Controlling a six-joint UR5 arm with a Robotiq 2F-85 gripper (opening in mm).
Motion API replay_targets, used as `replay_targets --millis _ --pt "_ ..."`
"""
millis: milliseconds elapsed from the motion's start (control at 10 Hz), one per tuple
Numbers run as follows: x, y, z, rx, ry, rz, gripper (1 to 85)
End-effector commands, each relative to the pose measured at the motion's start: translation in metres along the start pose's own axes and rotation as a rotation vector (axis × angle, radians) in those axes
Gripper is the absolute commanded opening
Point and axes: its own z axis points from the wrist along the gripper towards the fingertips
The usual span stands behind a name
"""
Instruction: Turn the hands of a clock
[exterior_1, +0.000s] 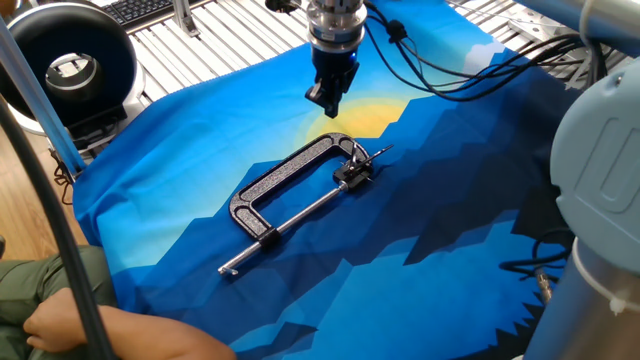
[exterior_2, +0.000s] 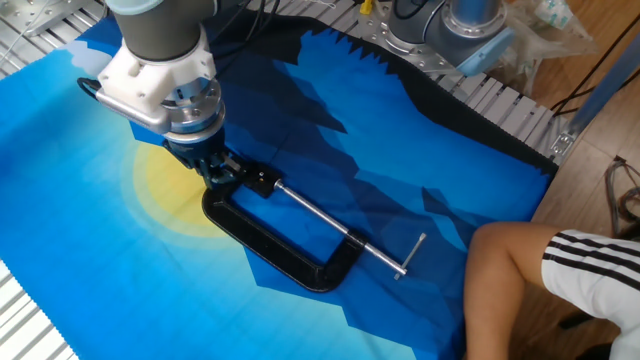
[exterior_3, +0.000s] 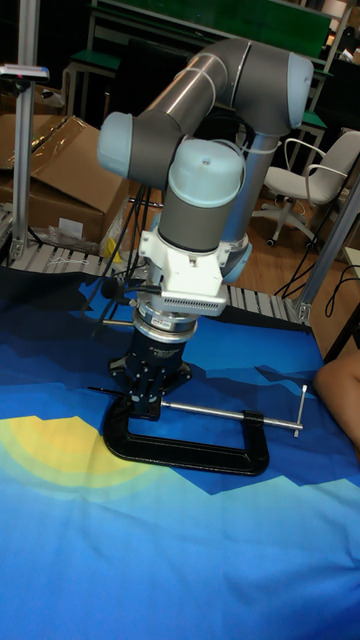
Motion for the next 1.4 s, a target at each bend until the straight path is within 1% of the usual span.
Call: replay_targets --millis 0,100,200,300,400,500,600,700,800,900,1100,1200,1300 --pt "-0.003 0.002 0.0 -0.015 -0.012 0.002 1.3" --pt "-0.006 -0.001 0.0 -0.002 -0.022 -0.005 1.3" --pt "-0.008 -0.001 -0.001 -0.003 -0.032 -0.02 1.3" --pt "-0.006 -0.004 -0.001 -0.004 -0.033 -0.031 1.3" --pt "0.003 -0.012 -0.002 -0.014 -0.034 -0.041 1.3" --pt "0.008 -0.019 0.0 -0.018 -0.043 -0.046 1.3" --pt "0.011 -0.023 0.008 -0.03 -0.063 -0.056 1.3" --pt "0.015 -0.026 0.015 -0.036 -0.073 -0.057 1.3" --pt "0.021 -0.031 0.017 -0.029 -0.064 -0.054 1.3" --pt "0.025 -0.034 0.02 -0.031 -0.066 -0.057 1.3" --pt "0.024 -0.037 0.027 -0.03 -0.078 -0.06 1.3" --pt "0.026 -0.04 0.025 -0.019 -0.071 -0.057 1.3" --pt "0.035 -0.044 0.026 -0.005 -0.037 -0.044 1.3"
